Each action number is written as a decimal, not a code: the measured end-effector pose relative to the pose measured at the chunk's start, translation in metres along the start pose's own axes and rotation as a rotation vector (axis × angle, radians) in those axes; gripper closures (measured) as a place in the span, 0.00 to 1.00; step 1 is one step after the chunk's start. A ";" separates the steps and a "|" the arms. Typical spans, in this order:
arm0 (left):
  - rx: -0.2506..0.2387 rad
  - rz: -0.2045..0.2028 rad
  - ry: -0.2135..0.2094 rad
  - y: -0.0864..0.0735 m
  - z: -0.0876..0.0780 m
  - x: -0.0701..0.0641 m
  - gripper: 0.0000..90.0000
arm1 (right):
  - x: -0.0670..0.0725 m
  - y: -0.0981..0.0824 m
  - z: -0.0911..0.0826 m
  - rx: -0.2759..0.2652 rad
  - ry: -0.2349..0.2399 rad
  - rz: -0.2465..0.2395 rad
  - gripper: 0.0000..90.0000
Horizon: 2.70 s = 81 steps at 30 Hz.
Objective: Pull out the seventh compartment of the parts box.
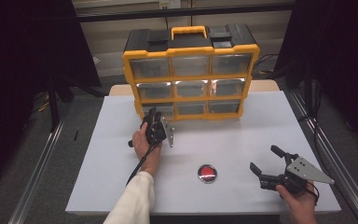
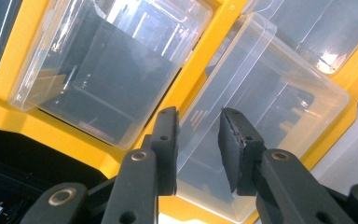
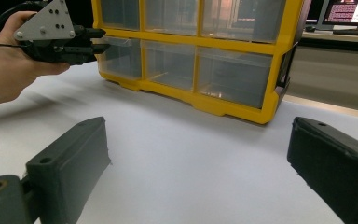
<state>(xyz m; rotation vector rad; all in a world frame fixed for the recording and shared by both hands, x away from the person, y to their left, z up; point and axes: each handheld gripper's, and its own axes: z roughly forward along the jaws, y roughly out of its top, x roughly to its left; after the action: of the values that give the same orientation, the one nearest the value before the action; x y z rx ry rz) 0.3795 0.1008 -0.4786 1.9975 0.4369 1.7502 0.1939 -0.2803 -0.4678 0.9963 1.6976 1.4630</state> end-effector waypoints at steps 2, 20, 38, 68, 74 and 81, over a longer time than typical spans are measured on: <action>-0.002 -0.001 -0.001 0.000 -0.001 0.000 0.76 | 0.000 0.000 0.000 -0.001 0.000 0.000 0.05; -0.007 0.008 -0.010 -0.001 -0.009 0.000 0.76 | 0.000 0.000 0.000 0.001 0.001 0.001 0.05; -0.020 0.016 -0.018 -0.002 -0.014 0.000 0.76 | 0.001 0.000 0.000 0.001 0.002 -0.001 0.05; -0.036 0.040 -0.032 -0.003 -0.022 0.002 0.76 | 0.001 0.000 0.000 0.002 0.006 0.000 0.05; -0.036 0.044 -0.040 -0.003 -0.024 0.003 0.76 | 0.001 0.000 0.000 0.002 0.007 0.000 0.05; -0.040 0.038 -0.040 -0.002 -0.026 0.002 0.76 | 0.001 0.000 0.000 0.002 0.007 0.000 0.05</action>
<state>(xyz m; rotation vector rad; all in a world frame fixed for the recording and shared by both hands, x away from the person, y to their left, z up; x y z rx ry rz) 0.3540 0.1068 -0.4759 2.0213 0.3500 1.7242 0.1934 -0.2793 -0.4679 0.9933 1.7045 1.4663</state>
